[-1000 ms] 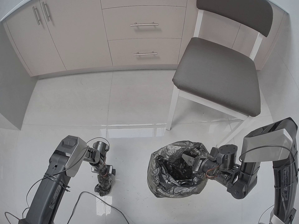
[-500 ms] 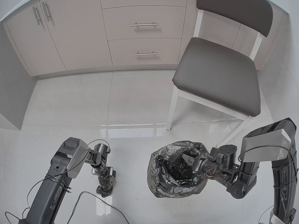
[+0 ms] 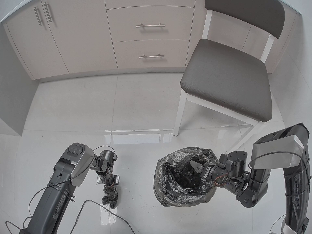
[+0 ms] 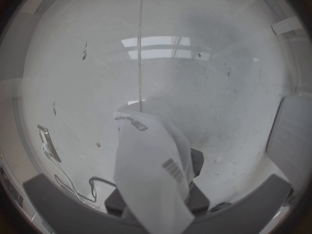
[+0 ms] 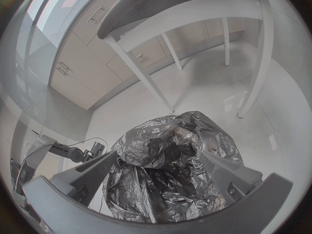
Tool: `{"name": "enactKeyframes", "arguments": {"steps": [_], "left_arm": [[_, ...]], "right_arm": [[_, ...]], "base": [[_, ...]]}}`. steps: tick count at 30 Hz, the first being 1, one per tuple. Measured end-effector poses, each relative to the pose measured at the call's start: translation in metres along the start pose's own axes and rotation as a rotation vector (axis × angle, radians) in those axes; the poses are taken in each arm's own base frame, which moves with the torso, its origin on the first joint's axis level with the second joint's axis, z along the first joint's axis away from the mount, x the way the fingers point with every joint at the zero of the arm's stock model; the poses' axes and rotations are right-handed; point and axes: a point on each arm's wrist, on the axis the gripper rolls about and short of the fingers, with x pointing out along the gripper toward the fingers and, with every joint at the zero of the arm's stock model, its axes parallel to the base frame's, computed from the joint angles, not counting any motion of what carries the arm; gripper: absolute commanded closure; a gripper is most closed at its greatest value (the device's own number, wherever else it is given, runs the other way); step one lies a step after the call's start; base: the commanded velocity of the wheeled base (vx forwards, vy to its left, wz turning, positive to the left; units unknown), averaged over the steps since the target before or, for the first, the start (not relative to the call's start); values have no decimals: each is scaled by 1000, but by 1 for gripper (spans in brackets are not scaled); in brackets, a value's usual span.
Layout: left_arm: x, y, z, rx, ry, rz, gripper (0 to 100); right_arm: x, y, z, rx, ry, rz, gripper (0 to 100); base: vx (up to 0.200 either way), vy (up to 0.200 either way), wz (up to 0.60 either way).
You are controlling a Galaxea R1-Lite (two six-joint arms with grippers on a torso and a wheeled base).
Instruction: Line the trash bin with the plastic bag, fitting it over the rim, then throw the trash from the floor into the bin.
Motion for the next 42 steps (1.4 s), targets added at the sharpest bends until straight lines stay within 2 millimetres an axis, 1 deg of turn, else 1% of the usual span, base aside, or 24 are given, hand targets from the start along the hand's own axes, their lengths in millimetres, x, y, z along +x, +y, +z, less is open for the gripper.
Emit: {"name": "enactKeyframes", "arguments": {"steps": [5,8,12,16,20,24,27,30,32,36,42], "left_arm": [[-16,-11,0,-65,47,5,100],[-32,-18,0,-139,95,18,100],[-62,-26,-3,-212,202,52,100],[-92,-35,-10,-221,323,88,100],[-130,-50,-9,-209,361,78,100],[-177,-76,-11,-178,366,47,100],[-212,-98,-22,-131,392,46,100],[-240,-120,-31,-105,375,34,100],[-255,-133,-37,-92,352,21,100],[-275,-159,-44,-57,267,-39,100],[-288,-185,-42,-19,102,-137,100]], "right_arm": [[-1,0,1,-1,-1,1,0],[-3,1,2,-3,-2,3,0],[-8,4,7,-8,-8,19,0],[-14,7,17,-10,-30,37,0],[-22,11,29,-8,-63,51,0],[-32,16,42,-7,-102,70,0],[-40,20,52,-7,-133,85,0],[-47,23,62,-8,-166,99,0],[-52,25,69,-8,-189,107,0],[-61,29,80,-12,-232,123,0],[-71,32,92,-19,-277,134,0]], "base": [[0,0,0],[0,0,0],[0,0,0],[0,0,0],[0,0,0],[0,0,0],[0,0,0],[0,0,0],[0,0,0],[0,0,0],[0,0,0]]}}
